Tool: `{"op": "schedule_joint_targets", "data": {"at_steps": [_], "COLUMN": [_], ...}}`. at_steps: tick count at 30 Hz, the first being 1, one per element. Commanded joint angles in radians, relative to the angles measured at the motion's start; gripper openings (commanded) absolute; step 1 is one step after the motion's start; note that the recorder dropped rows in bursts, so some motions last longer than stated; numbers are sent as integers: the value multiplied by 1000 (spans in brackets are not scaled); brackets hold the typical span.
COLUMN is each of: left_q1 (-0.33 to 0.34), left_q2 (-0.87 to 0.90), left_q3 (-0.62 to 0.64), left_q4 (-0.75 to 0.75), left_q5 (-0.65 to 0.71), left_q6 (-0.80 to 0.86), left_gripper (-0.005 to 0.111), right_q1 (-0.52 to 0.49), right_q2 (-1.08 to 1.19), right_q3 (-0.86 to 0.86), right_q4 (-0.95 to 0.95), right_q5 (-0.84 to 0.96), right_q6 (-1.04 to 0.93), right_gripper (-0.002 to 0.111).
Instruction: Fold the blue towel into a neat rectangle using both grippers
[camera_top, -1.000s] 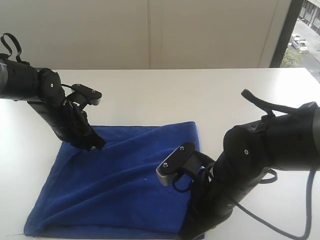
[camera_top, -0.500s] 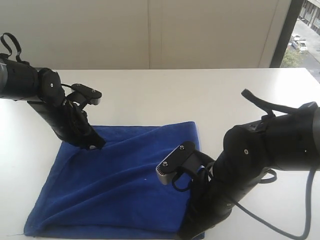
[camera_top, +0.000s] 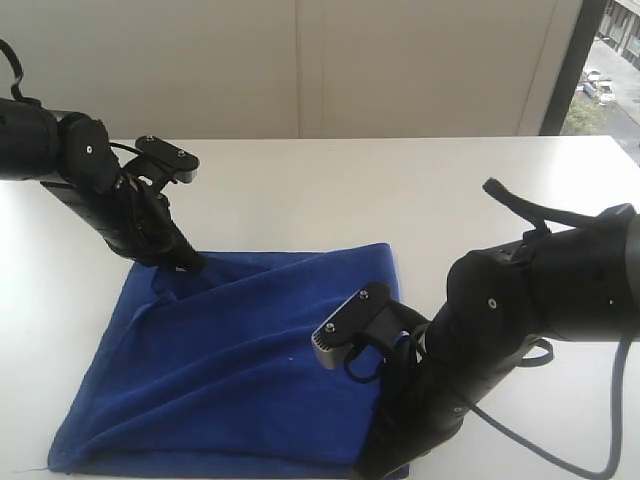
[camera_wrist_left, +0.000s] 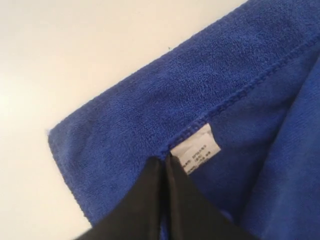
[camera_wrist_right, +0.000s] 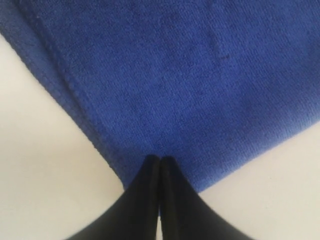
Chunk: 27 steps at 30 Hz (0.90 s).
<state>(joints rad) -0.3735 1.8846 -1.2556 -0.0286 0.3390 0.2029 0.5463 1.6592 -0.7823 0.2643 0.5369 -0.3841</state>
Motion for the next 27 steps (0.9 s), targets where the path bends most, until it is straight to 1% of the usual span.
{"op": "schedule_joint_targets", "data": {"at_steps": [1, 12, 18, 27], "left_q1": [7, 70, 72, 72], "left_q2": [-12, -12, -10, -10], "left_q3": [-3, -3, -3, -3], "left_q4": [36, 53, 74, 128], "left_q5": [-3, -53, -98, -92], "left_q6": [-8, -27, -20, -20], "left_gripper": [0, 0, 0, 0], "right_q1": [2, 2, 2, 2], "right_q2": [-13, -102, -103, -101], "right_q3": [6, 6, 6, 6], "right_q4": [1, 1, 1, 1], "right_q5": [-17, -24, -9, -10], "right_q6": [-1, -1, -1, -1], "right_gripper": [0, 0, 0, 0]}}
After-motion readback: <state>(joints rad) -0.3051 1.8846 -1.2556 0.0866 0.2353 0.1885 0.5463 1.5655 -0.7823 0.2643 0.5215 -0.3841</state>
